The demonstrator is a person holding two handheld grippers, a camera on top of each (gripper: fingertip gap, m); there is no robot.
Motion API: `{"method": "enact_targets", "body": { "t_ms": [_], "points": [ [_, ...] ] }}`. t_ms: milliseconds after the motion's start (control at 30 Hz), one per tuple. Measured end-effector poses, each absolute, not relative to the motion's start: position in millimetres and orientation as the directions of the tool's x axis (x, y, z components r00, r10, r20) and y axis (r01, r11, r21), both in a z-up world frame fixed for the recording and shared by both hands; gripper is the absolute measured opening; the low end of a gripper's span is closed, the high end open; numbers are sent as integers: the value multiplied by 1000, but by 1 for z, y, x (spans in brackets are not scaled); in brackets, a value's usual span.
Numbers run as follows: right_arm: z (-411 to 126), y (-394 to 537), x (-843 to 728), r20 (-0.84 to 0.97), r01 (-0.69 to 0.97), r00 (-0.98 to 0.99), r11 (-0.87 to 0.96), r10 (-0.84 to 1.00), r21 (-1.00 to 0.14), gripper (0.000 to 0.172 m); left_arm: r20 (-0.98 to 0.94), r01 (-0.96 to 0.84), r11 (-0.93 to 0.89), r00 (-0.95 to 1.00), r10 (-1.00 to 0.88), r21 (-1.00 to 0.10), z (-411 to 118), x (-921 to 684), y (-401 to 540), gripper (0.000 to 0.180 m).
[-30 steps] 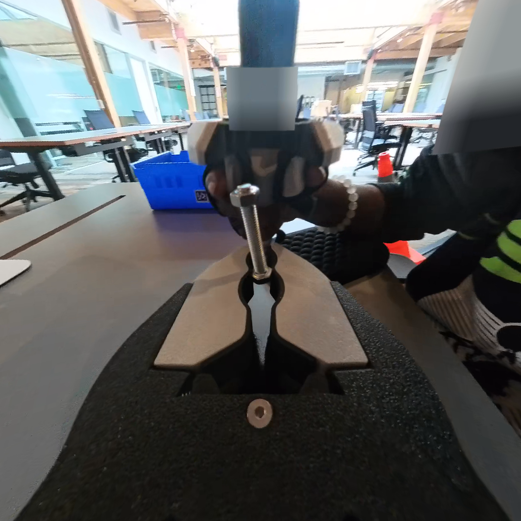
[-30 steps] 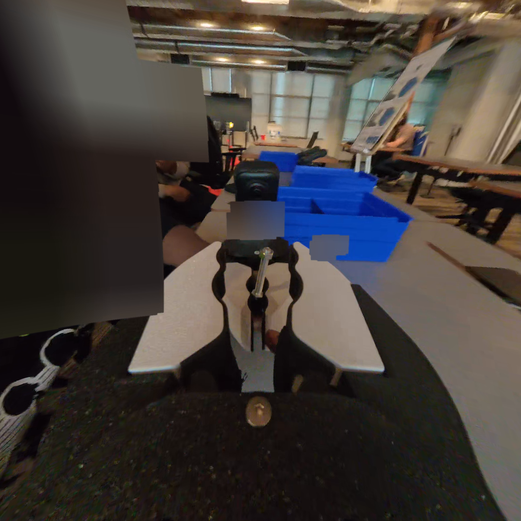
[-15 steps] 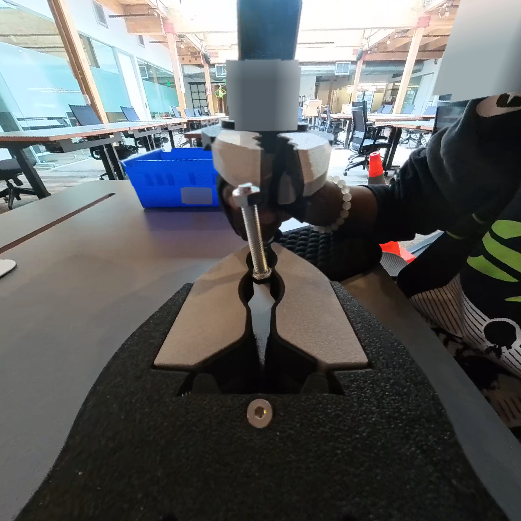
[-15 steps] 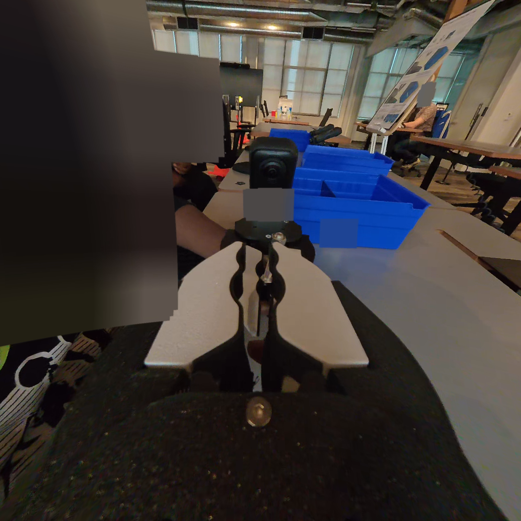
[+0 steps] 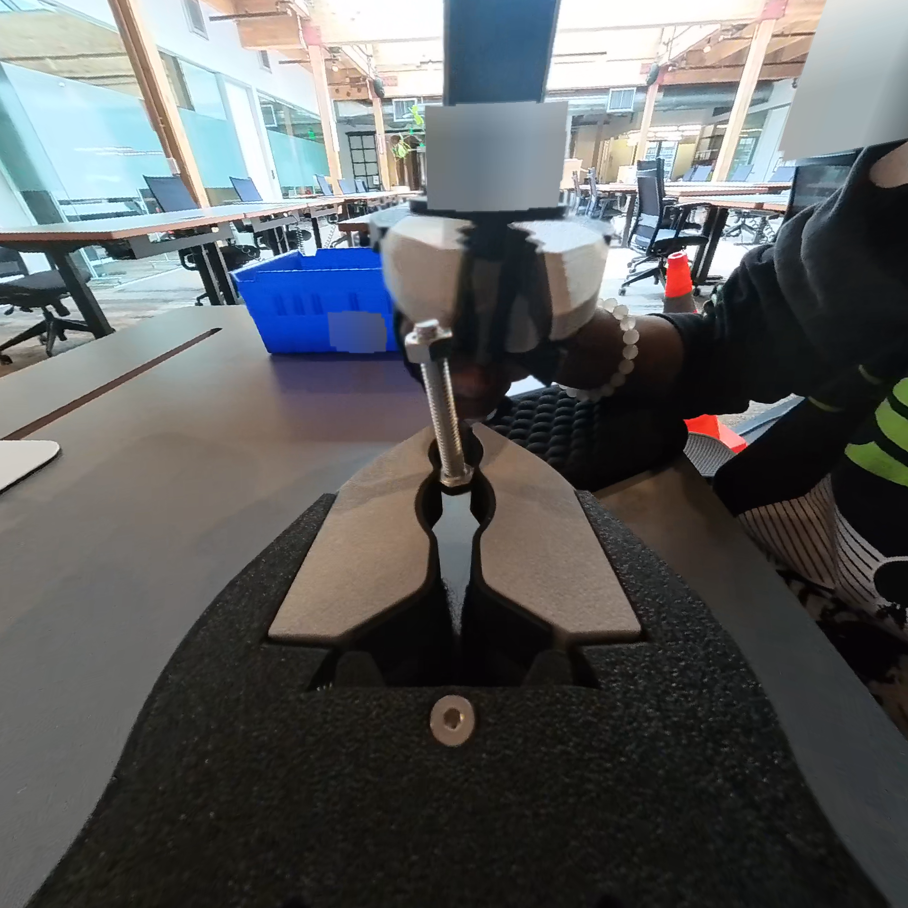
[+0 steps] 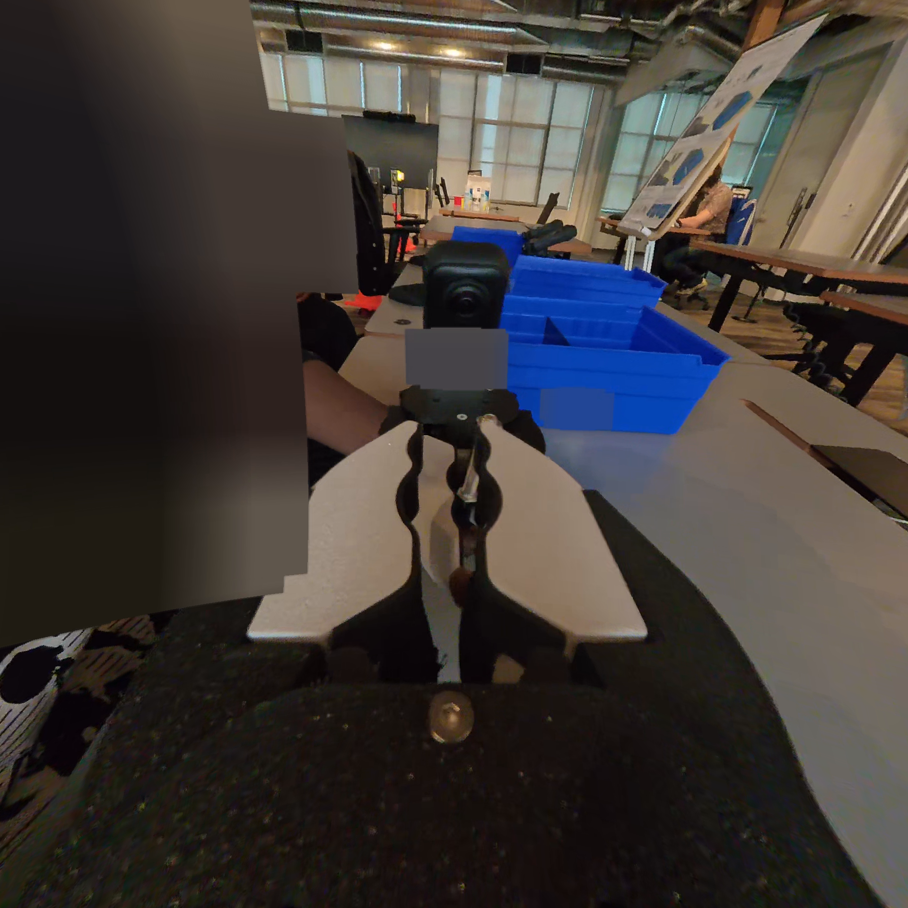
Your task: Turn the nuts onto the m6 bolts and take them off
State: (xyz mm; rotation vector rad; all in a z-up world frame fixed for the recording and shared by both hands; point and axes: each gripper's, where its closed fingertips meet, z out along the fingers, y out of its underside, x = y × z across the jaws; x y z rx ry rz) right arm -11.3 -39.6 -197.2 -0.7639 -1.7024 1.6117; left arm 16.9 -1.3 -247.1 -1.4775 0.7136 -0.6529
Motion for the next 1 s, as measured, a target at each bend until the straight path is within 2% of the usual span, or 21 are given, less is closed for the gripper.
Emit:
{"method": "enact_targets", "body": {
  "t_ms": [67, 100, 267, 333, 400, 467, 633, 700, 767, 800, 833, 1000],
  "points": [
    [-201, -38, -17, 75, -17, -585, 81, 808, -997, 37, -31, -48, 0, 634, -773, -999, -248, 20, -2, 6],
    [-203, -38, -18, 76, -7, -581, 88, 810, -996, 41, -33, -52, 0, 633, -774, -999, -249, 21, -2, 6],
    [-198, -41, -10, 101, -41, -603, 95, 791, -995, 15, -26, -39, 0, 647, -762, -999, -247, 16, 0, 6],
    [-196, -39, -11, 84, -40, -598, 75, 797, -996, 17, -26, -39, 1, 646, -763, -999, -247, 16, -1, 6],
    [-199, -36, -16, 75, -24, -574, 75, 815, -997, 40, -30, -46, 1, 640, -768, -999, -248, 19, -1, 6],
    [-204, -39, -18, 77, -7, -578, 89, 812, -996, 48, -32, -49, 1, 637, -770, -999, -248, 20, -2, 6],
    [-197, -39, -10, 95, -42, -601, 88, 794, -995, 13, -30, -46, 0, 648, -761, -999, -248, 17, 0, 7],
    [-195, -37, -12, 73, -41, -593, 60, 802, -997, 18, -29, -44, 1, 645, -763, -999, -248, 17, -1, 7],
    [-200, -36, -17, 75, -24, -570, 74, 818, -997, 43, -31, -47, 1, 643, -765, -999, -248, 18, -1, 6],
    [-202, -38, -18, 76, -16, -573, 82, 816, -997, 48, -32, -49, 0, 643, -765, -999, -248, 18, -1, 6],
    [-203, -40, -18, 77, -11, -581, 86, 810, -996, 48, -32, -50, -1, 645, -764, -999, -249, 18, -1, 6],
    [-200, -35, -13, 79, -15, -579, 86, 812, -996, 23, -41, -57, 5, 644, -764, -998, -248, 19, -1, 7]
  ]
}}
